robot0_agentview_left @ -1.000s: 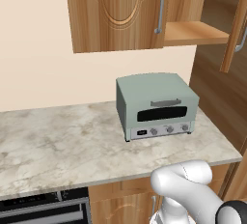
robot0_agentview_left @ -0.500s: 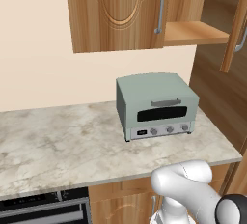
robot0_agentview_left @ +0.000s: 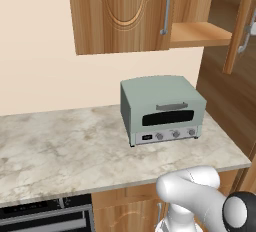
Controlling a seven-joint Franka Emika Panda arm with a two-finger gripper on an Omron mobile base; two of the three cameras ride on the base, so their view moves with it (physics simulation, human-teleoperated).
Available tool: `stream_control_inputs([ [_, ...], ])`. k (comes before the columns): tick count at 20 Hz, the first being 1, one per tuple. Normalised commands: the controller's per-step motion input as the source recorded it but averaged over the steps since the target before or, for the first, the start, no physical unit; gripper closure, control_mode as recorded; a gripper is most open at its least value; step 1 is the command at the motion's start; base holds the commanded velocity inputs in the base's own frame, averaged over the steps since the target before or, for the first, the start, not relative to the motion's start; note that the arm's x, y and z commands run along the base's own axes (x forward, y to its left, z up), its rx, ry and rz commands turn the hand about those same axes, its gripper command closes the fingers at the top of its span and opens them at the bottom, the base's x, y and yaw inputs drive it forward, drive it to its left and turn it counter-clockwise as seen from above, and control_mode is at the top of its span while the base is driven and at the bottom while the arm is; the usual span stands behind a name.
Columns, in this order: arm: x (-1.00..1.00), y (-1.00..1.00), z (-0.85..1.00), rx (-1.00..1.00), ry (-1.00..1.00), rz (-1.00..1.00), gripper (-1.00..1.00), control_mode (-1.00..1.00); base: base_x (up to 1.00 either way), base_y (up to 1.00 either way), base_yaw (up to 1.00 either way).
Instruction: Close all open cabinet doors.
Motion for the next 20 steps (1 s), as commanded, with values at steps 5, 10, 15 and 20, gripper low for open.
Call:
stream_control_inputs([
  [5,0.49,0.0,0.0,0.0,0.0,0.0,-1.0,-1.0,0.0,0.0,0.0],
  [10,0.51,0.0,0.0,0.0,0.0,0.0,-1.0,-1.0,0.0,0.0,0.0],
  [15,0.57,0.0,0.0,0.0,0.02,0.0,-1.0,-1.0,0.0,0.0,0.0],
  [20,0.59,0.0,0.0,0.0,0.05,0.0,-1.0,-1.0,0.0,0.0,0.0],
])
